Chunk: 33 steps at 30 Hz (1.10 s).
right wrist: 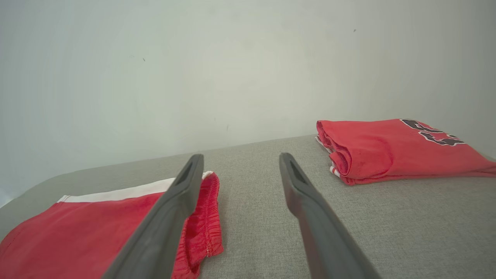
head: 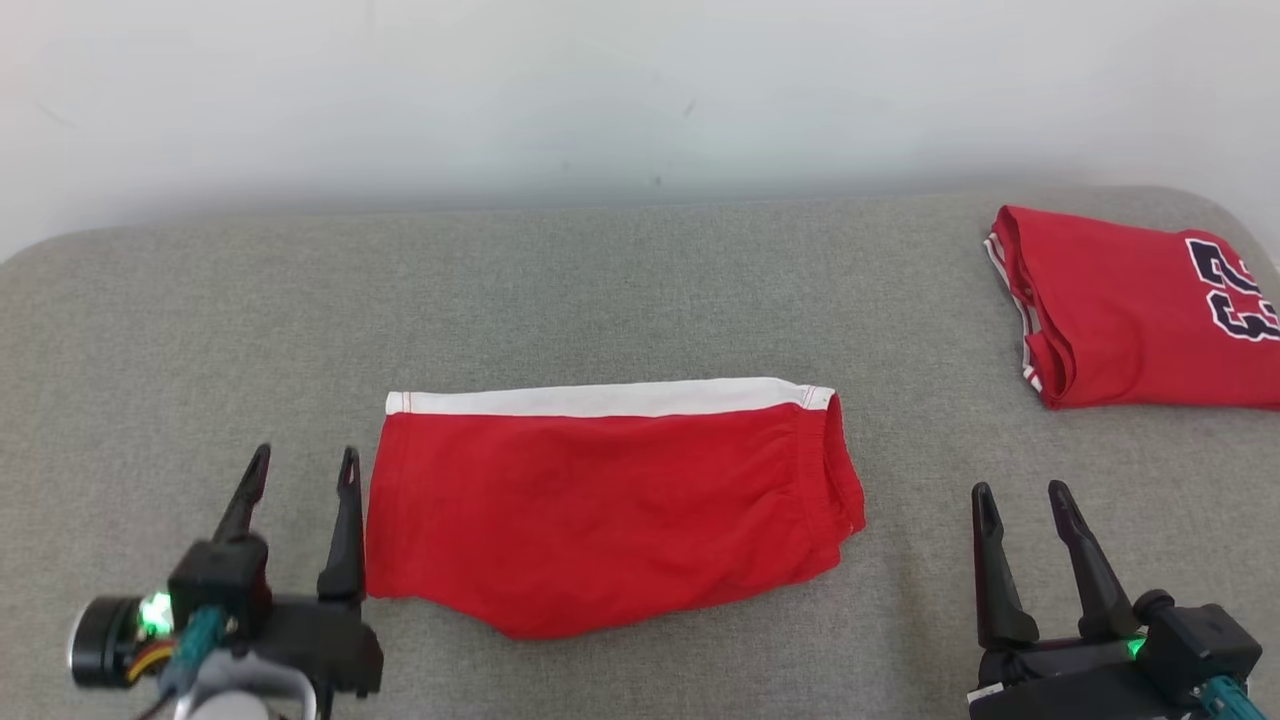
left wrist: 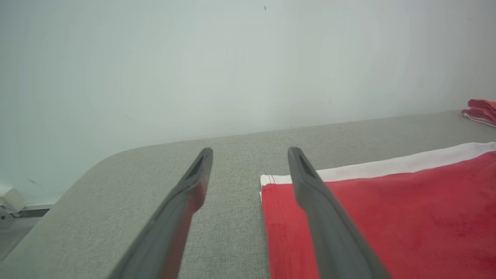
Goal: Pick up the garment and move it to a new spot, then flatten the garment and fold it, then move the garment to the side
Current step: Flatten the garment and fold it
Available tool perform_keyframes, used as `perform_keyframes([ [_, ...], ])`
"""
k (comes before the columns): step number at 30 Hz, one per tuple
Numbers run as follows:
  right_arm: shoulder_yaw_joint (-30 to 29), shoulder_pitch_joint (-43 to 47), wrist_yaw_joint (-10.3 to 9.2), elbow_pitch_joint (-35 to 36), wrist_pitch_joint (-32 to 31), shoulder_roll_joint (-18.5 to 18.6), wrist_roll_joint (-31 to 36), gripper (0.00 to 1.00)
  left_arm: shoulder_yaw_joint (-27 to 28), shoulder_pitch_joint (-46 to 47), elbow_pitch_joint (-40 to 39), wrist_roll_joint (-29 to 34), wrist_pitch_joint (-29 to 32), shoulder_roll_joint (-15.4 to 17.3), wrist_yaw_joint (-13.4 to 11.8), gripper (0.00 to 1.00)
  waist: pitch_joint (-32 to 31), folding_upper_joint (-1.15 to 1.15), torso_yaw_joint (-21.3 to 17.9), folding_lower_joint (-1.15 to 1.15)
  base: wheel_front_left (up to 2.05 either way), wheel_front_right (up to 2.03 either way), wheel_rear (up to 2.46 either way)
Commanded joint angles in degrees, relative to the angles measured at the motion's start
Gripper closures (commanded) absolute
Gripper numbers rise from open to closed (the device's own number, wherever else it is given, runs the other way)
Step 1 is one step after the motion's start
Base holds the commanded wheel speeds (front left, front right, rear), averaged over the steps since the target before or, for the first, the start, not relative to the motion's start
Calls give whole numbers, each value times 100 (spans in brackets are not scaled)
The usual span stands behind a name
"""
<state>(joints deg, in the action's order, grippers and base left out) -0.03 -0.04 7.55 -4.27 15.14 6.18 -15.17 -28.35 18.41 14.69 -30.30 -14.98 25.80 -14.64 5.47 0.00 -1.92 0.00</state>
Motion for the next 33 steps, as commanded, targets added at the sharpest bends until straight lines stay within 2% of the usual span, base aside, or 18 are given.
perform_keyframes([
  [1, -8, 31, -17, -13, 4, -20, 87, 0, 199, -269, -124, 227, -17, -135, 12, 0, -20, 0, 7, 0, 0, 0, 0],
  [3, -14, 43, -17, -22, 4, -28, 121, 0, 339, -407, -200, 373, -17, -198, 49, 0, -29, 0, 9, 0, 0, 0, 0],
  [6, -21, 88, -17, -47, 4, -68, 191, 0, 772, -826, -468, 806, -17, -465, 65, 0, -52, 0, 15, 0, 0, 0, 0],
  [12, 37, 189, -17, -191, 4, -135, 432, 0, 1259, -1456, -622, 1503, -18, -972, 361, 0, -86, 0, 125, 0, 0, 0, 0],
  [17, 65, 227, -17, -395, 5, -200, 509, 0, 1633, -1702, -538, 1784, -17, -1295, 661, 0, -118, 0, 248, 0, 0, 0, 0],
  [25, 164, -55, -17, -758, 5, -226, 569, 0, 2166, -1767, -423, 2096, -17, -1620, 1010, 0, -95, 0, 372, 0, 0, 0, 0],
  [33, 416, -976, -17, -1740, 5, -97, 743, 0, 2418, -1673, -373, 2342, -18, -1928, 1257, 0, 32, 0, 484, 0, 0, 0, 0],
])
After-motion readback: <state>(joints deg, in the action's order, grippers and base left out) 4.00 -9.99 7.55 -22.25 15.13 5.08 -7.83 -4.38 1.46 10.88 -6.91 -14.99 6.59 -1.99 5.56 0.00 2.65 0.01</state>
